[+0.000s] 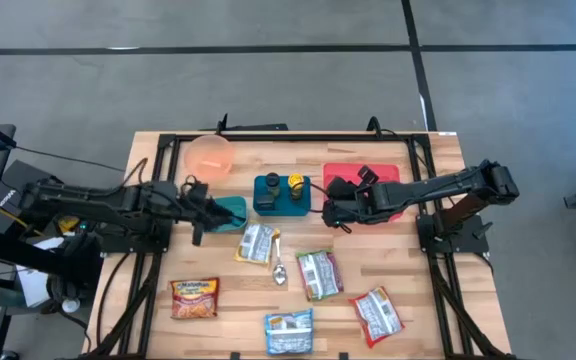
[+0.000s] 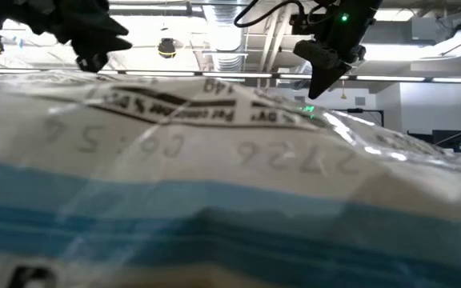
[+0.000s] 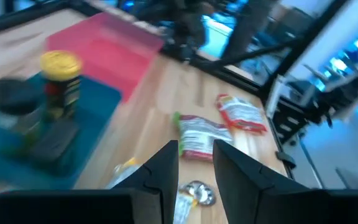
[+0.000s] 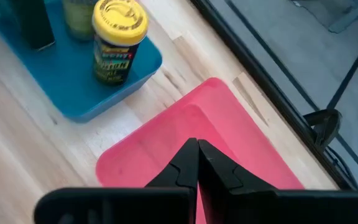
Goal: Pick & Place Food Item
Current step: Put the red noodle pack into the pink bin
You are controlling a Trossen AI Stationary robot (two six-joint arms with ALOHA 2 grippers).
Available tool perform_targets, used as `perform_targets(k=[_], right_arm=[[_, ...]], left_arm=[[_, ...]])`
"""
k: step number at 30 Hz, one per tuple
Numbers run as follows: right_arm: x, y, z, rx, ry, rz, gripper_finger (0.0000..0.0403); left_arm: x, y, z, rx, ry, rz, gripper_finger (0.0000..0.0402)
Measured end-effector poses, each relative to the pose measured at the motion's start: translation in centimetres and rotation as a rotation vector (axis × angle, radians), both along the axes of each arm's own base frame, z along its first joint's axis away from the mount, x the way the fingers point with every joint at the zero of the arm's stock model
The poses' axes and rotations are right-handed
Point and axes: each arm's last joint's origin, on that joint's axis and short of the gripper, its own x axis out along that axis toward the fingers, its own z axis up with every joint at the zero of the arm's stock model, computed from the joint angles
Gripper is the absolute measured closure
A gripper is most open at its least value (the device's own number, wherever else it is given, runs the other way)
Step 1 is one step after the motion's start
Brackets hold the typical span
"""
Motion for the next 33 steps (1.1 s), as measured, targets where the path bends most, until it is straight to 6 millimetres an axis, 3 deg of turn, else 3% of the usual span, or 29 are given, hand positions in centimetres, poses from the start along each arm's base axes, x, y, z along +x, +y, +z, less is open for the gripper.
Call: perform_targets(k=[6, 12, 21, 33], right_arm=[[-0.2, 0.3, -0.2, 0.066, 0.039, 0.035, 0.0403], [-0.7, 1.5, -0.3, 0.09, 0.089, 0.084, 0.0403], [-1.9, 6.3, -0.7, 0.242, 0.143, 0.243, 0.0403], [-4.8, 12.0, -1.1, 0.631, 0.262, 0.295, 0.0403]], left_arm=[[2.7, -1.8, -1.2, 0.101, 0.018, -0.117, 0.0307], [4.0, -3.5, -3.5, 0.09, 0.147, -0.189, 0.0307], [4.7, -5.6, -4.4, 0.079, 0.157, -0.271, 0.0307], [4.9, -5.8, -4.2, 0.073, 0.119, -0.277, 0.0307]])
